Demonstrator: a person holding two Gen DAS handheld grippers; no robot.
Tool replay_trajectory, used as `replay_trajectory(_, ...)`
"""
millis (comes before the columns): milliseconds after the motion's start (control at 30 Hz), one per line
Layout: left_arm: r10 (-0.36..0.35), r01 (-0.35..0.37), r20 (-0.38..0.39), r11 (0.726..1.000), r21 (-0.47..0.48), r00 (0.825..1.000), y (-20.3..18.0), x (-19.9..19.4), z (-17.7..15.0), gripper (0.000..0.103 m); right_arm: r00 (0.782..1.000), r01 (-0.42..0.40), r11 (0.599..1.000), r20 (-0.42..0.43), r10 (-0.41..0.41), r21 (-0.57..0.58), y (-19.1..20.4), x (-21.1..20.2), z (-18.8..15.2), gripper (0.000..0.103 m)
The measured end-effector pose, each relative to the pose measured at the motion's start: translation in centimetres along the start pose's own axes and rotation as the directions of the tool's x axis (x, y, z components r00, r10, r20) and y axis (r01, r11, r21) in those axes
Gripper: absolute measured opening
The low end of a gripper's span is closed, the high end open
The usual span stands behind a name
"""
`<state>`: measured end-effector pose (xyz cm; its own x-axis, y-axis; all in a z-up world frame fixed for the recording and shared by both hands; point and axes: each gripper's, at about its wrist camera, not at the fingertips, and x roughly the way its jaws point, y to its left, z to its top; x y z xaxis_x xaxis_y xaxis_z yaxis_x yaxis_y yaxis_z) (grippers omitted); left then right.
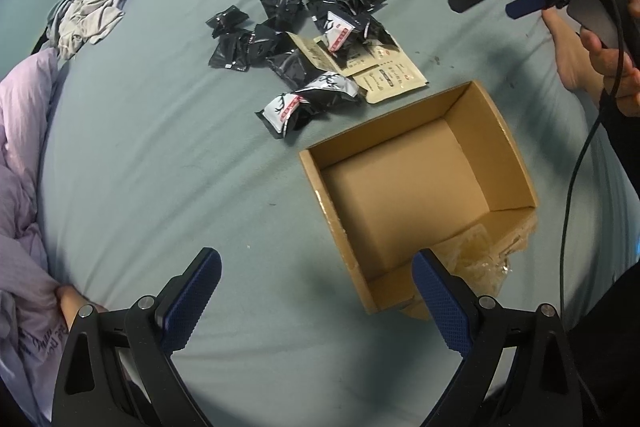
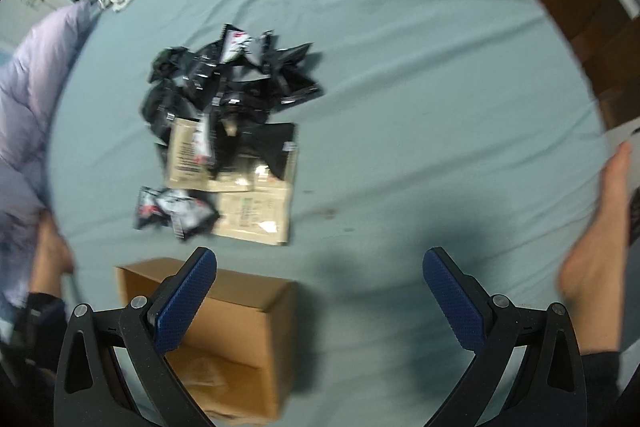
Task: Organize snacks
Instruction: 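Reach the right gripper into the pile and grasp a deer-print snack packet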
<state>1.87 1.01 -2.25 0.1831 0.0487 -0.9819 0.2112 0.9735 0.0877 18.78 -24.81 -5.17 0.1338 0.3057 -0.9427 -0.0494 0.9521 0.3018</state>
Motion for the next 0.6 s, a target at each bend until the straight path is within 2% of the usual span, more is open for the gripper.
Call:
replay_trajectory(133,-0.011,0.011,0.004,1.000,-0.008,1.000,0.4,0.0,0.4,0.098,0.997,-0.056,0.998,-0.052,0.056,0.002,0.7,1.8,1.4,0.103)
replay_trajectory(333,-0.037,0.038,0.012,0.999,-0.040,0.999,1.6,-0.1,0.9,0.098,0.994,0.018,0.994,-0.107,-0.030,-0.112,4.3,6.3,3.0,0.103)
replay_trajectory(600,-0.051,0.052,0.022,0.997,-0.064,0.998,2.9,-0.1,1.5,0.098,0.984,0.017,0.973,-0.171,-0.057,-0.230,9.6,11.3,4.1,0.103)
